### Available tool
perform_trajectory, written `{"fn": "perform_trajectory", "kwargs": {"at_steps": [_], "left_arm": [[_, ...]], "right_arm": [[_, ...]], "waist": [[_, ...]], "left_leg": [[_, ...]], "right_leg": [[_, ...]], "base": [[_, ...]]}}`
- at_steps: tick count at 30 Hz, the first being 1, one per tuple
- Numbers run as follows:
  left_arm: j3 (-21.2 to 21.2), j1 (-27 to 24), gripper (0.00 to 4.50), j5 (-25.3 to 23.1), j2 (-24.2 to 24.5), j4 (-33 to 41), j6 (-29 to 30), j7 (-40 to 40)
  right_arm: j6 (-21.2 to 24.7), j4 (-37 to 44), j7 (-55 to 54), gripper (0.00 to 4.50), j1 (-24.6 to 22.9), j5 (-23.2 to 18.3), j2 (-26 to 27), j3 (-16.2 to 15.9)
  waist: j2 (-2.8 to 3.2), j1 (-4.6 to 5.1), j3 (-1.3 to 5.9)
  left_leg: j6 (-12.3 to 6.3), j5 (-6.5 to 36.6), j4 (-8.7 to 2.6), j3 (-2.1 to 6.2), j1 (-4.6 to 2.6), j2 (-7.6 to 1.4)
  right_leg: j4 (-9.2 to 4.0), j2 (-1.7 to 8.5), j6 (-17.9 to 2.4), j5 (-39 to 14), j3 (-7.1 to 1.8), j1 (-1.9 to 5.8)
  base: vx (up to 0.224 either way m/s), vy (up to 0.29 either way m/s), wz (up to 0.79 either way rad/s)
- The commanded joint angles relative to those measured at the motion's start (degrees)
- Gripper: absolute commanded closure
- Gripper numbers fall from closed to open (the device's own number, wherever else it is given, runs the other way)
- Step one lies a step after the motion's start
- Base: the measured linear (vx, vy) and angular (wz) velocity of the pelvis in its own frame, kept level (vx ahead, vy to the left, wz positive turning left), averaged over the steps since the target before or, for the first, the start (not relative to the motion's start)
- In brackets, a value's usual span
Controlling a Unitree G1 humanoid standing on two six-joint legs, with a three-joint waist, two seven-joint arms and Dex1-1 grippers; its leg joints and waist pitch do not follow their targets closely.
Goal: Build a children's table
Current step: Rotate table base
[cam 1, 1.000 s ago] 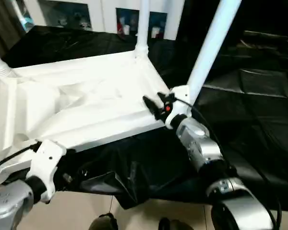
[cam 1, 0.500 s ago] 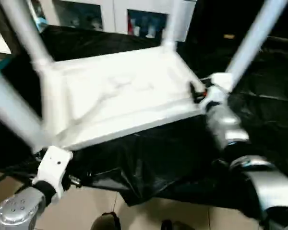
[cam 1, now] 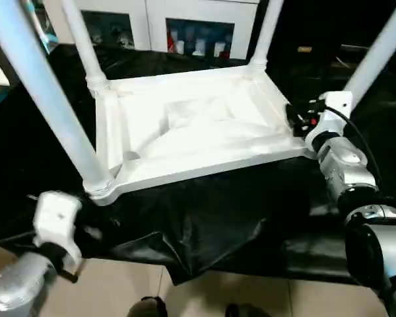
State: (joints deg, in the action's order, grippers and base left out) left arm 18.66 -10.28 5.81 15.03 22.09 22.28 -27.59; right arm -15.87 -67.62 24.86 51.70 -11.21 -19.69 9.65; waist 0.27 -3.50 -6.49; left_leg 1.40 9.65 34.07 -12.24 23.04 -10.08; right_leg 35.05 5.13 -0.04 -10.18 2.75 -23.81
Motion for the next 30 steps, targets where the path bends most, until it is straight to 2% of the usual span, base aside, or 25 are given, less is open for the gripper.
{"fn": "perform_trajectory", "kwargs": {"at_steps": [1, 4, 5, 6, 9, 10, 11, 13, 14, 15, 16, 17, 19, 20, 21, 22, 23, 24, 25, 26, 28, 29, 30], "left_arm": [[1.57, 1.77, 0.15, 2.46, -1.04, -1.09, -1.76, 1.25], [1.64, 4.98, 0.15, 3.03, -1.29, -3.25, -1.69, 3.02], [1.32, 6.15, 0.15, 2.49, -0.91, -5.02, -2.18, 3.57], [1.31, 6.19, 0.15, 2.48, -0.91, -5.08, -2.22, 3.59], [1.75, 9.15, 0.15, 4.86, -1.88, -7.65, -3.48, 3.22], [1.57, 10.16, 0.15, 6.34, -2.39, -8.19, -3.71, 2.3], [1.33, 10.83, 0.15, 7.45, -2.71, -8.45, -3.77, 1.55], [0.32, 12.53, 0.15, 10.41, -3.28, -9.01, -3.46, -0.81], [0.21, 12.67, 0.15, 10.67, -3.32, -9.06, -3.44, -1.02], [-0.3, 13.44, 0.15, 12.36, -3.67, -9.23, -3.16, -2.03], [-0.4, 13.49, 0.15, 13.02, -3.84, -9.26, -3.18, -2.37], [-0.51, 13.6, 0.15, 13.82, -4.16, -9.06, -2.96, -2.7], [-0.75, 13.84, 0.15, 14.45, -4.3, -8.84, -2.74, -2.83], [-1.21, 13.85, 0.15, 15.38, -4.56, -8.12, -1.84, -3.15], [-1.91, 13.67, 0.15, 16.03, -4.67, -7.31, -1.06, -3.63], [-3.18, 13.29, 0.15, 16.54, -4.51, -6.63, -0.31, -4.49], [-3.67, 13.18, 0.15, 16.48, -4.37, -6.6, -0.21, -4.81], [-4.32, 13.16, 0.15, 16.63, -4.17, -6.48, 0.22, -5.43], [-5.18, 13.15, 0.15, 17.29, -3.72, -6.13, 1.19, -6.54], [-6.08, 13.31, 0.15, 17.92, -3.3, -5.91, 2.23, -7.66], [-8.11, 13.51, 0.15, 19.0, -1.75, -5.43, 4.04, -9.84], [-8.42, 13.54, 0.15, 19.23, -1.56, -5.4, 4.3, -10.1], [-9.23, 13.22, 0.15, 21.23, -0.54, -4.5, 6.11, -11.73]], "right_arm": [[-0.48, 3.96, 5.2, 1.43, -2.88, -1.79, -0.13, -0.11], [0.02, 10.21, 9.01, 1.43, -8.44, -2.77, 0.96, -0.96], [0.34, 14.46, 9.48, 1.43, -12.08, -2.79, 1.62, -2.08], [0.36, 14.61, 9.48, 1.43, -12.21, -2.79, 1.64, -2.12], [2.9, 23.4, 8.24, 1.43, -18.96, -4.05, 3.29, -2.36], [3.66, 26.62, 7.11, 1.43, -21.66, -4.15, 3.88, -2.41], [4.39, 29.08, 6.04, 1.43, -23.67, -4.21, 4.35, -2.33], [6.86, 35.87, 2.29, 1.43, -29.17, -3.99, 5.74, -1.83], [6.97, 36.36, 1.78, 1.43, -29.62, -3.81, 5.87, -1.73], [7.92, 39.1, -1.53, 1.43, -32.05, -2.5, 6.54, -1.15], [8.19, 40.05, -2.85, 1.43, -33.03, -1.89, 6.82, -1.0], [8.5, 40.12, -4.58, 1.43, -33.61, -1.21, 7.06, -0.67], [9.35, 40.29, -6.6, 1.43, -33.99, -0.47, 7.14, -0.33], [10.19, 39.51, -9.55, 1.43, -34.06, 0.7, 7.2, 0.17], [11.4, 38.71, -12.29, 1.43, -34.03, 1.81, 7.28, 0.51], [13.12, 38.08, -14.6, 1.43, -33.96, 3.31, 7.25, 0.2], [13.38, 37.74, -14.64, 1.43, -33.79, 3.73, 7.13, -0.21], [13.58, 36.53, -14.84, 1.43, -32.97, 3.96, 7.0, -0.51], [14.58, 35.42, -15.45, 1.43, -31.88, 4.04, 7.0, -0.83], [15.05, 33.44, -16.0, 1.43, -30.24, 4.06, 6.93, -1.05], [16.88, 29.32, -16.85, 1.43, -26.59, 4.31, 6.85, -1.71], [17.24, 28.38, -16.94, 1.43, -25.88, 4.46, 6.81, -1.84], [18.06, 23.55, -17.76, 1.43, -22.26, 4.88, 6.69, -1.95]], "waist": [[0.18, -0.02, 4.81], [0.79, -0.3, 5.0], [0.59, -0.3, 5.07], [0.57, -0.36, 5.26], [0.3, -0.33, 5.37], [-0.18, -0.27, 5.49], [-0.09, -0.42, 5.32], [-0.1, -0.53, 5.44], [-0.11, -0.55, 5.51], [-0.87, -0.32, 5.6], [-0.63, -0.33, 5.54], [-1.85, -0.13, 5.56], [-1.3, 0.01, 5.48], [-3.22, 0.36, 5.39], [-3.1, -0.13, 5.25], [-2.7, -0.07, 5.22], [-3.4, -0.04, 5.12], [-4.87, 0.43, 4.94], [-5.13, 0.33, 5.05], [-5.04, 0.35, 4.81], [-4.3, 0.6, 4.6], [-4.79, 0.97, 4.72], [-3.09, 0.87, 5.09]], "left_leg": [[-4.35, 15.44, -3.7, 1.61, -1.54, -2.95], [-4.29, 14.63, -3.7, 1.72, -1.73, -3.17], [-4.37, 14.47, -3.76, 1.76, -1.78, -3.14], [-4.34, 13.87, -3.8, 1.93, -1.67, -3.2], [-3.97, 13.64, -3.83, 1.97, -1.64, -3.12], [-3.91, 13.66, -3.8, 1.91, -1.71, -3.19], [-3.76, 13.24, -3.9, 1.94, -1.61, -3.12], [-3.35, 12.9, -3.86, 1.85, -1.76, -3.07], [-3.12, 13.43, -4.02, 1.84, -1.86, -3.18], [-2.7, 14.18, -4.09, 1.79, -1.9, -3.17], [-2.29, 14.21, -4.13, 1.89, -1.83, -3.17], [-1.66, 14.95, -4.16, 1.74, -1.79, -3.14], [-0.7, 16.79, -4.27, 1.82, -1.99, -3.06], [-0.79, 17.33, -4.24, 1.65, -1.79, -3.09], [-0.27, 16.92, -4.37, 1.91, -1.85, -3.06], [0.08, 17.78, -4.36, 1.78, -2.16, -3.03], [0.73, 18.61, -4.52, 1.97, -2.13, -3.06], [1.34, 20.76, -4.5, 1.74, -2.3, -3.08], [1.4, 20.78, -4.45, 1.97, -2.14, -2.98], [1.75, 21.48, -4.63, 2.03, -2.16, -3.01], [3.1, 23.37, -4.9, 2.36, -2.33, -2.96], [3.72, 24.12, -5.0, 2.46, -2.13, -2.85], [4.7, 24.65, -4.95, 2.61, -2.48, -2.78]], "right_leg": [[-3.99, 2.64, -15.08, -9.84, -2.04, 2.67], [-3.89, 2.55, -14.98, -9.72, -2.08, 2.44], [-3.95, 2.38, -14.58, -9.23, -2.03, 2.41], [-3.81, 2.55, -14.48, -8.88, -1.98, 2.57], [-3.83, 2.61, -14.25, -9.73, -2.08, 2.55], [-3.84, 2.71, -14.19, -10.14, -2.1, 2.53], [-3.95, 2.81, -13.68, -10.53, -2.17, 2.57], [-4.0, 2.77, -12.9, -10.9, -2.32, 2.45], [-4.16, 2.74, -12.5, -11.62, -2.3, 2.24], [-4.24, 2.65, -12.04, -12.85, -2.23, 2.24], [-4.15, 2.68, -11.73, -13.3, -2.27, 2.22], [-4.46, 2.78, -10.56, -15.67, -2.28, 2.11], [-4.69, 2.66, -9.23, -17.82, -2.29, 1.8], [-4.92, 2.58, -8.35, -18.88, -2.24, 1.81], [-4.57, 2.85, -7.26, -20.97, -2.28, 1.68], [-4.93, 2.79, -6.87, -21.71, -2.38, 1.28], [-4.98, 2.77, -5.78, -22.94, -2.29, 1.24], [-5.47, 2.49, -4.59, -24.54, -2.28, 0.74], [-5.23, 2.74, -4.08, -25.1, -2.27, 0.98], [-5.5, 2.81, -3.54, -25.98, -2.33, 0.73], [-5.38, 2.57, -3.27, -25.9, -2.23, 0.45], [-5.24, 2.4, -3.35, -24.97, -2.06, 0.7], [-4.78, 2.44, -3.98, -22.95, -2.12, 0.68]], "base": [[0.0, 0.0, 0.0], [0.0, 0.0, 0.0], [0.0, 0.0, 0.0], [0.0, 0.0, 0.0], [0.0, 0.0, 0.0], [0.0, 0.0, 0.0], [0.0, 0.0, 0.0], [0.0, 0.0, 0.0], [0.0, 0.0, 0.0], [0.0, 0.0, 0.0], [0.0, 0.0, 0.0], [0.0, 0.0, 0.0], [0.0, 0.0, 0.0], [0.0, 0.0, 0.0], [0.0, 0.0, 0.0], [0.0, 0.0, 0.0], [0.0, 0.0, 0.0], [0.0, 0.0, 0.0], [0.0, 0.0, 0.0], [0.0, 0.0, 0.0], [0.0, 0.0, 0.0], [0.0, 0.0, 0.0], [0.0, 0.0, 0.0]]}}
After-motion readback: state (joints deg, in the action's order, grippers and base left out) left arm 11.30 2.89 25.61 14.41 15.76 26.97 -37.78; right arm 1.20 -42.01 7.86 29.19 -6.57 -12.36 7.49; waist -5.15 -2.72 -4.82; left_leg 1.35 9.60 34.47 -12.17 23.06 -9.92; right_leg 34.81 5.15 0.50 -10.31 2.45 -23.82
